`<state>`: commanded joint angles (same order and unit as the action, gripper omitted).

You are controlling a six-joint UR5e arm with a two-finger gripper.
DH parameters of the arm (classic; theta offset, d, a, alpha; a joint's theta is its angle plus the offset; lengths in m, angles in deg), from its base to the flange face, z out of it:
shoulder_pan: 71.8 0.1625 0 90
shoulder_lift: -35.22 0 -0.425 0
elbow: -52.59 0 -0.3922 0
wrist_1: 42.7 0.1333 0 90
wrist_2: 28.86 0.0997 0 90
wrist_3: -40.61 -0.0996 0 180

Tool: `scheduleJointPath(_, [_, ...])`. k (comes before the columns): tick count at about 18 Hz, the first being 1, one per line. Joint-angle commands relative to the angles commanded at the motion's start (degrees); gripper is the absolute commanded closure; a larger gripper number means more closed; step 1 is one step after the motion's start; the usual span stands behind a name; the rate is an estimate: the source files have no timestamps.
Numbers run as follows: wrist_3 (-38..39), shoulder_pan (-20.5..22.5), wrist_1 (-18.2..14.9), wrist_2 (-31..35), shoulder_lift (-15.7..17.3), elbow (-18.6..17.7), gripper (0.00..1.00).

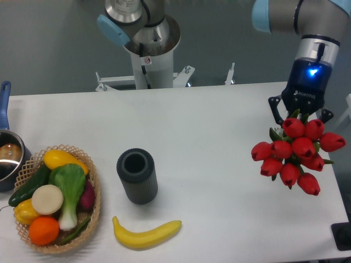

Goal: Insert the flowers into the vase
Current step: 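Hold the red tulip bunch in the gripper and begin moving it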

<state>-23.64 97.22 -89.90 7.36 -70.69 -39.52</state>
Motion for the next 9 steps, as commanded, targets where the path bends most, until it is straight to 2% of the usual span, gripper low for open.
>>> scheduleJointPath(2, [-0.1, -0.2, 0.0, 0.0, 0.2, -0.8, 0.82])
scheduleJointPath(9, [-0.1, -0.7, 0.0, -0.5, -0.4, 0.1, 0.82])
